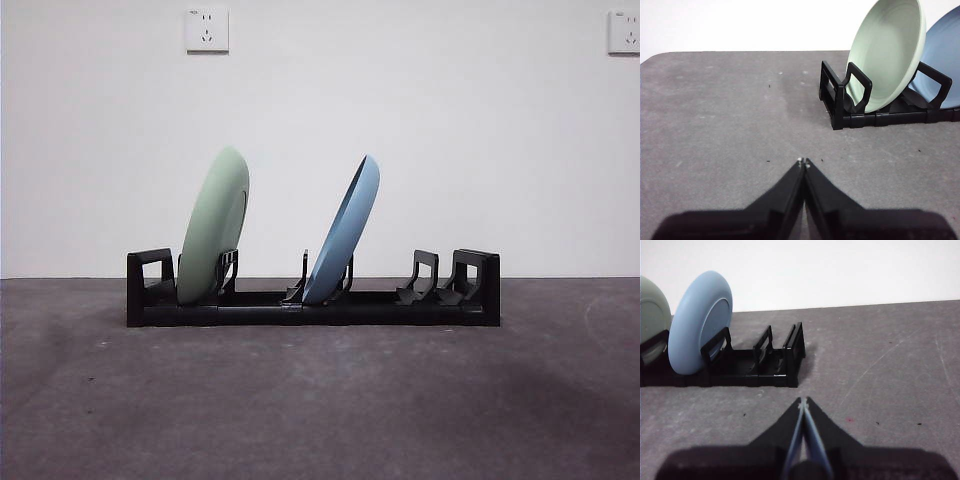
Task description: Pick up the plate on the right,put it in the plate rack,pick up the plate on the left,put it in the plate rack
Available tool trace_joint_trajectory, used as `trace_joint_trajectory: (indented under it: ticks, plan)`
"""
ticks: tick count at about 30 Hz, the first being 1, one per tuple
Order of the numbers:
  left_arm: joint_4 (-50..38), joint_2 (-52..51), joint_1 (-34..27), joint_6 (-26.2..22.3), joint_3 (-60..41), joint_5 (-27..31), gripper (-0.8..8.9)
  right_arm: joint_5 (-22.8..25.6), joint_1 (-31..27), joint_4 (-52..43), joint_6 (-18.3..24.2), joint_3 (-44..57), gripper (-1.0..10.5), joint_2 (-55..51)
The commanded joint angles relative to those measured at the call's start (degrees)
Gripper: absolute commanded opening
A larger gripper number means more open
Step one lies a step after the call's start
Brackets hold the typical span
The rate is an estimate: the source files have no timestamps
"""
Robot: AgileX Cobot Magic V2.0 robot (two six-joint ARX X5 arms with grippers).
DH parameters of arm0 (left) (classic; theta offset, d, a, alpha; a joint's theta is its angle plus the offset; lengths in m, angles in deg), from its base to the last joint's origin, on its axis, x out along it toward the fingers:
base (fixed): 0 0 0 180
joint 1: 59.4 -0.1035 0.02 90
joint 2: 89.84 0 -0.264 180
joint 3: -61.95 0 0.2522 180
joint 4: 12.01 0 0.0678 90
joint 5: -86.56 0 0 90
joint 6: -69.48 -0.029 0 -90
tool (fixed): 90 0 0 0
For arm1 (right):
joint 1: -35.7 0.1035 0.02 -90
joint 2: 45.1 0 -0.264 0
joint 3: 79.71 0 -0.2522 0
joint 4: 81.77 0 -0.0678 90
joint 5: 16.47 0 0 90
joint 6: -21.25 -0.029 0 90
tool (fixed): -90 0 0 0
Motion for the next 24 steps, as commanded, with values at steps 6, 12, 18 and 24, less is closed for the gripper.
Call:
trace_joint_trajectory:
  ticks: [6, 12, 18, 24]
  plan:
    - [0.0, -0.1, -0.2, 0.6, -0.8, 0.0, -0.02, 0.3, 0.0, 0.9, -1.8, 3.3, 0.0, -0.2]
    - [0.0, -0.1, -0.1, 0.5, -0.8, -0.1, -0.02, 0.1, 0.0, 1.6, -1.8, 3.3, 0.0, -0.2]
    - [0.0, -0.1, -0.1, 0.6, -0.8, -0.1, -0.02, 0.2, 0.0, 1.6, -1.8, 3.3, 0.0, -0.1]
    - [0.0, -0.1, -0.1, 0.6, -0.8, -0.1, -0.02, 0.2, 0.0, 1.6, -1.8, 3.3, 0.0, -0.1]
